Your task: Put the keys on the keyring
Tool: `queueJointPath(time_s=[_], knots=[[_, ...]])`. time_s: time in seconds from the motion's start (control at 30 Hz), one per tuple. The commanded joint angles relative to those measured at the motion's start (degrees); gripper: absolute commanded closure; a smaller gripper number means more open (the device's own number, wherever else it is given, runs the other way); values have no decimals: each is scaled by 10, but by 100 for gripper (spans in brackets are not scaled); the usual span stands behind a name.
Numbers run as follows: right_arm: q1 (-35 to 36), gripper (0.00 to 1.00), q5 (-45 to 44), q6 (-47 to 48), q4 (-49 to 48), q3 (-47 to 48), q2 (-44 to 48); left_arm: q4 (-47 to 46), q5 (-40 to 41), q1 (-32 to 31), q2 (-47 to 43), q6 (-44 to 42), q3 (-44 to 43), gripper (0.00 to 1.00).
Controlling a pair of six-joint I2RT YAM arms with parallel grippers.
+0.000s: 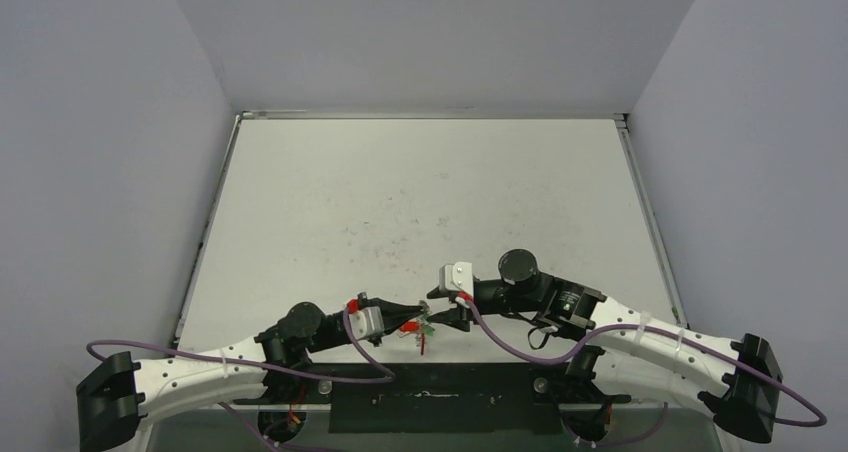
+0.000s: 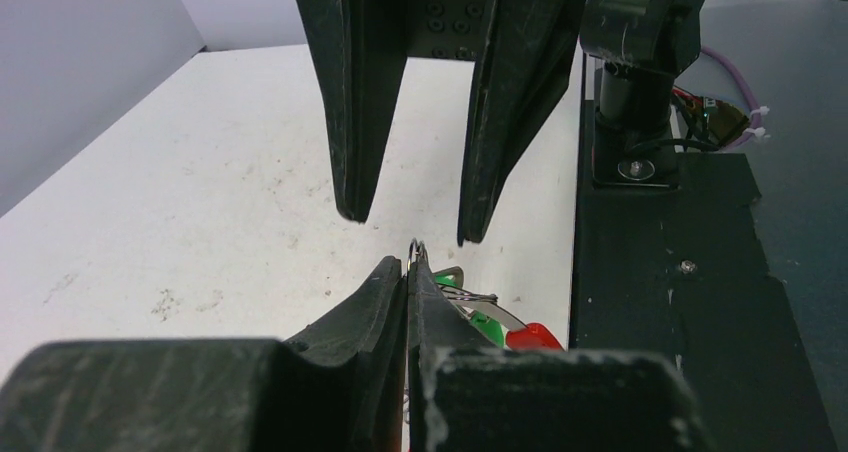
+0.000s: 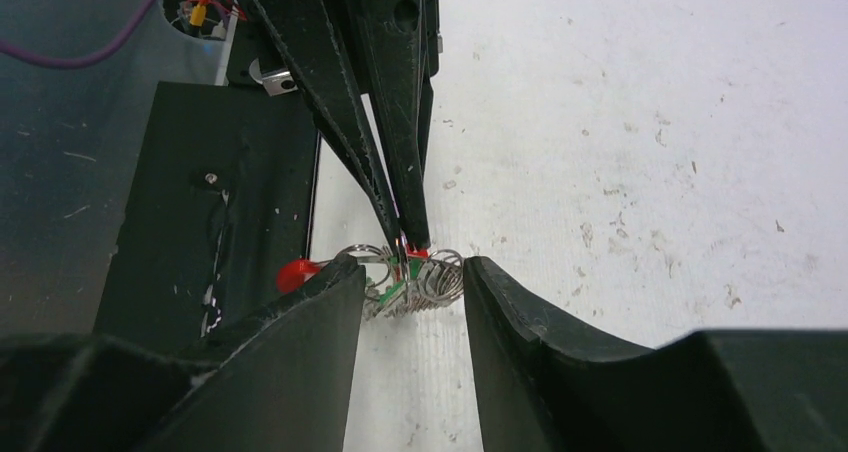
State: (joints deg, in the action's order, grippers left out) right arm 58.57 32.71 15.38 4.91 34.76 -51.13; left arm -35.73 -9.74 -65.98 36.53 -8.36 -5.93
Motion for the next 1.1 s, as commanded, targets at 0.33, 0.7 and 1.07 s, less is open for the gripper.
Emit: queueJointPath(time_s=[0.33,0.7,1.07], knots=[[-1,84,33,-6,-79,17,-56,-66,-14,-3,-19,6,-1,100],[-2,63,12,7,-66,5,-33,-57,-13,-3,-26,7,-1,100],[-3,100,20,13,-58,9,-41,-54,-13,-3,-28,6,-2,100]])
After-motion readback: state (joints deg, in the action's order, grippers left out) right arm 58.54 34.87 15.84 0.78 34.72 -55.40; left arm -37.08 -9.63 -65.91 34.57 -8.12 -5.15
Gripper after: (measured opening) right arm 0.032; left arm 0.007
